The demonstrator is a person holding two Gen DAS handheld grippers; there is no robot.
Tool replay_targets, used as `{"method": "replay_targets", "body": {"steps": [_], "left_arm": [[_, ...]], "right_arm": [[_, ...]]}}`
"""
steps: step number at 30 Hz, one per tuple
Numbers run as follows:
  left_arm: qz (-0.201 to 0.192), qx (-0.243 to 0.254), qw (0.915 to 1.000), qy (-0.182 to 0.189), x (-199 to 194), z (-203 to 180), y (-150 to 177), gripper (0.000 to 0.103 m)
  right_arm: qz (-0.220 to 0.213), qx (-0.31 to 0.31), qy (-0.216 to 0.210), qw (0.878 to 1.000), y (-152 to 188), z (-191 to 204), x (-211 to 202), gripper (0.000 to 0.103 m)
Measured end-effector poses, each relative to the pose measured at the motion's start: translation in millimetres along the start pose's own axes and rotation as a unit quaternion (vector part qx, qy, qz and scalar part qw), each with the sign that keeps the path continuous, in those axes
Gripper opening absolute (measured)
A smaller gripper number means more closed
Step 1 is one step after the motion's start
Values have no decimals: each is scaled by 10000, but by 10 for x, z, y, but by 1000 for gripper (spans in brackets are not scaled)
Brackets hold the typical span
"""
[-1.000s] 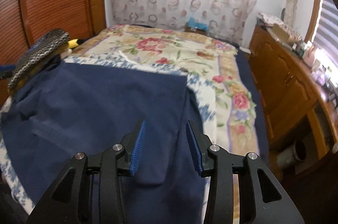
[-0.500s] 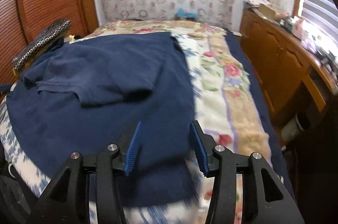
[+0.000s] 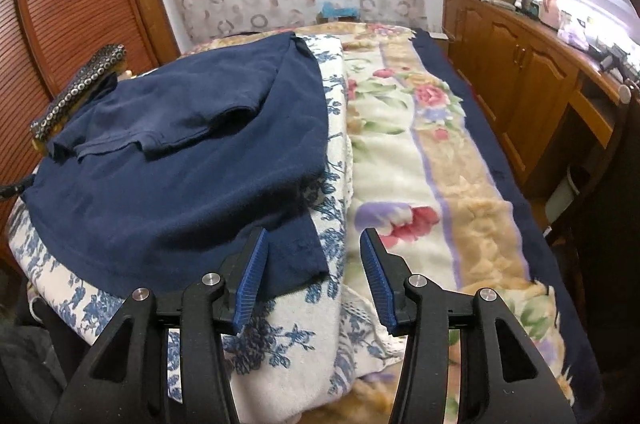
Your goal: Fold small clothes
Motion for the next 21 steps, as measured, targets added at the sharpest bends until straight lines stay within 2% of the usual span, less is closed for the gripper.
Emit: {"method": "replay_targets", "body": {"steps": [3, 8, 11, 17, 19, 21], "left_arm": [[-201, -124, 9997, -104, -303, -54, -28, 4], [-298, 82, 9972, -680, -517, -61, -17, 8], [-256, 131, 9972, -691, -492, -33, -31, 17], [-248, 217, 9983, -490, -312, -76, -73, 52], [-191, 261, 9986, -409, -210, -114, -94, 57], [-118, 299, 9986, -430, -81, -152, -122, 58]], "right_arm": [[-23, -2, -29, 10000, 2, 10, -7, 49], [-58, 38, -21, 10000, -14, -21, -30, 49], [-140, 27, -23, 9999, -46, -29, -93, 49], [-293, -157, -40, 9994, -167, 95, -193, 49], [-328, -211, -78, 9992, -221, 158, -190, 49], [-353, -302, -114, 9989, -282, 246, -160, 49]]}}
Point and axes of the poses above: each gripper's, at about its wrist camera, not at the fingertips, and x roughly the way its jaws point, z to its left, y to its underside, the point moved 3 cm from there along x, roughly the way its jaws point
